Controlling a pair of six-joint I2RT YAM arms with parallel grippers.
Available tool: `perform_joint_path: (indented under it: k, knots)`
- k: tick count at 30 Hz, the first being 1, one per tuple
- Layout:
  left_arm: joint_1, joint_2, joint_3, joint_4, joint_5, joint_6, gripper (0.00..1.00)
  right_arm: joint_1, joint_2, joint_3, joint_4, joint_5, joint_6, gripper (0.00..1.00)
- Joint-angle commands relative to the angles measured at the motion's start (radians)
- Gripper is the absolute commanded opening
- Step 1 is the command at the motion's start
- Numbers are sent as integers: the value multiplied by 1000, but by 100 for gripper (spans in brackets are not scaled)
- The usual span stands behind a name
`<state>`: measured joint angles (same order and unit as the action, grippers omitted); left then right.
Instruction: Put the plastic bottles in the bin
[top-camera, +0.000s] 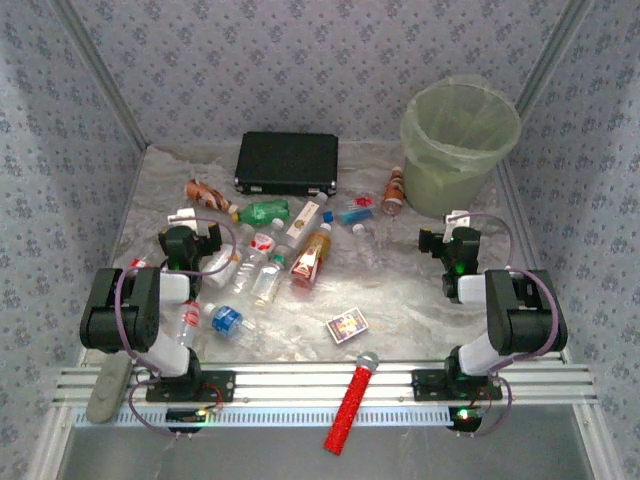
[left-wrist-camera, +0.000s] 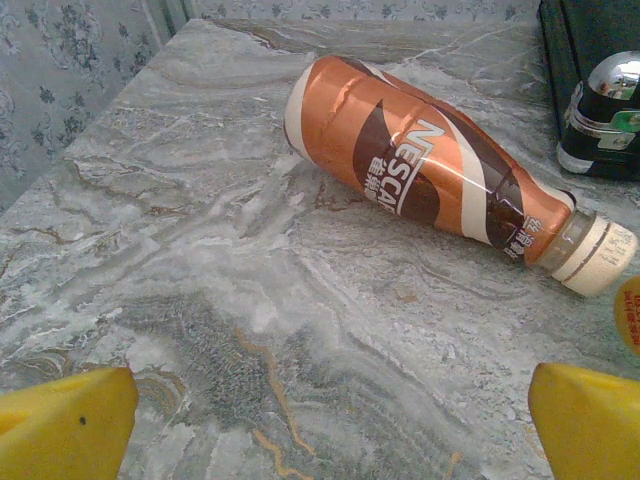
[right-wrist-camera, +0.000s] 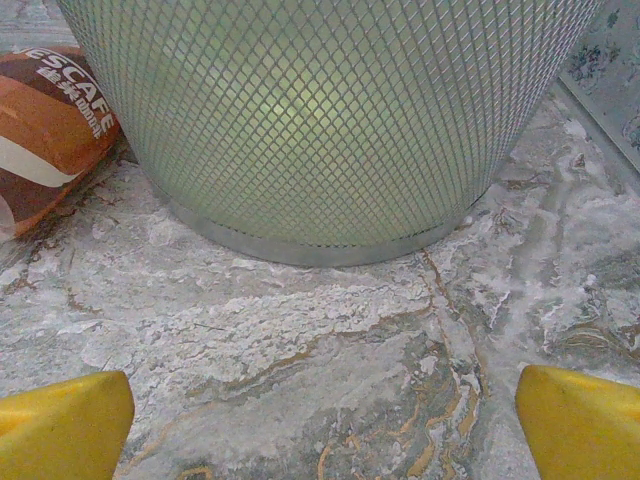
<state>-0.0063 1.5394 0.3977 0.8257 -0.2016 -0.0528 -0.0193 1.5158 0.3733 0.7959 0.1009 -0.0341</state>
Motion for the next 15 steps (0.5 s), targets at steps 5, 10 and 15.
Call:
perform_joint_path:
  k: [5, 10, 15]
  knots:
    - [9, -7, 4, 8, 41, -1, 100, -7, 3, 22, 0, -16, 19, 100]
    - [4, -108, 89, -221, 54, 14, 100, 4, -34, 52, -82, -4, 9, 100]
    - [-23, -333, 261, -661, -42, -33, 100, 49, -145, 195, -432, 18, 14, 100]
